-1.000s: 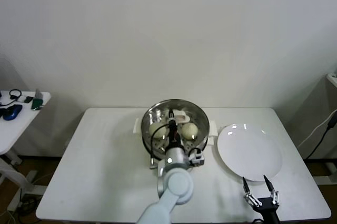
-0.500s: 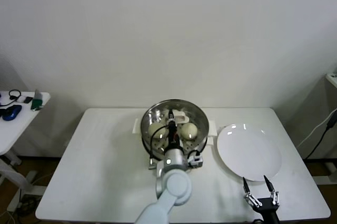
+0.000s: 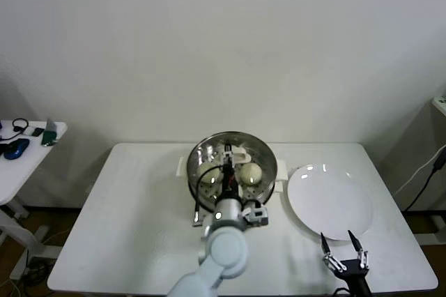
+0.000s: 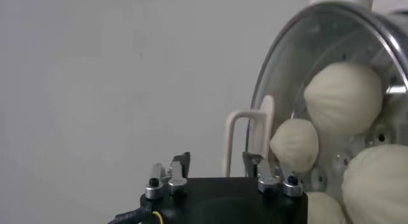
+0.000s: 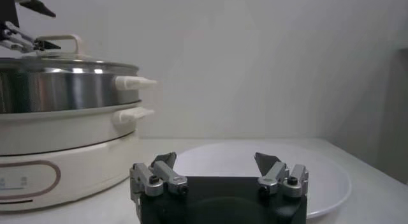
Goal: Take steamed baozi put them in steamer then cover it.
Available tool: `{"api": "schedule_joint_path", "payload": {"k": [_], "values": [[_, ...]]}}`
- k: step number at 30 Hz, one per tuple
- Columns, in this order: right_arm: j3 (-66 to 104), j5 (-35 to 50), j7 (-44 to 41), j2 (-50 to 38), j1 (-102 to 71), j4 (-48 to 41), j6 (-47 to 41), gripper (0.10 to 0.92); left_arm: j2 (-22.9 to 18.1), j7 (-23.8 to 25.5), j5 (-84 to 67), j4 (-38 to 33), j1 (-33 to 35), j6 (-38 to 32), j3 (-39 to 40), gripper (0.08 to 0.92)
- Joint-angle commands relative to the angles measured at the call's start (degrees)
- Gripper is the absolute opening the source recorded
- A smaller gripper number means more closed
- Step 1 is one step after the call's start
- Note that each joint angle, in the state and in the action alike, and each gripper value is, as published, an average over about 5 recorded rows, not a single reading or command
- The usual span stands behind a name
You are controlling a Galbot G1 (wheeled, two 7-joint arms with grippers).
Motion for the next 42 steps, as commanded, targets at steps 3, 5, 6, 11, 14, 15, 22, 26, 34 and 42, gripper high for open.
{"api": "schedule_joint_path", "payload": {"k": [3,5,6,11,14,15,22,26,34,42], "values": [[-0.3,-1.0,4.0,0.0,1.0,0.6,-4.3,0.823,9.3,-5.7,-23.7,-14.4,4.2,0.7,-1.7,0.669],[-0.2,-1.0,4.5,0.1,1.3,1.0,-4.3,0.823,10.3,-10.4,-30.9,-16.8,6.7,-2.2,-5.0,0.721],[-0.2,-1.2,4.7,0.2,1.4,1.4,-4.5,0.823,10.6,-12.6,-35.1,-17.9,7.9,-3.9,-7.1,0.752],[0.1,-2.8,5.2,0.7,1.5,2.7,-5.0,0.823,12.1,-22.1,-57.1,-22.8,15.0,-12.0,-21.1,0.818],[0.2,-3.4,5.4,1.0,1.5,3.0,-4.8,0.823,12.6,-26.4,-68.4,-23.4,19.8,-21.7,-32.3,0.822],[0.2,-3.4,5.4,1.1,1.5,3.0,-4.7,0.823,12.6,-26.9,-72.2,-23.3,21.2,-25.3,-36.1,0.822],[0.3,-3.5,5.6,1.1,1.6,2.6,-4.2,0.823,12.7,-25.7,-101.0,-16.2,30.5,-42.5,-53.8,0.823],[0.4,-3.4,5.8,0.6,1.8,2.1,-4.1,0.823,12.9,-22.7,-109.3,-12.1,35.6,-48.8,-52.3,0.823],[0.2,-3.3,5.5,0.2,2.6,1.6,-4.3,0.823,11.0,-16.1,-107.7,-0.2,35.7,-58.0,-46.5,0.823],[0.0,-3.1,5.1,0.0,2.8,2.0,-4.1,0.823,10.4,-14.3,-104.9,4.7,34.5,-59.0,-44.1,0.823]]}}
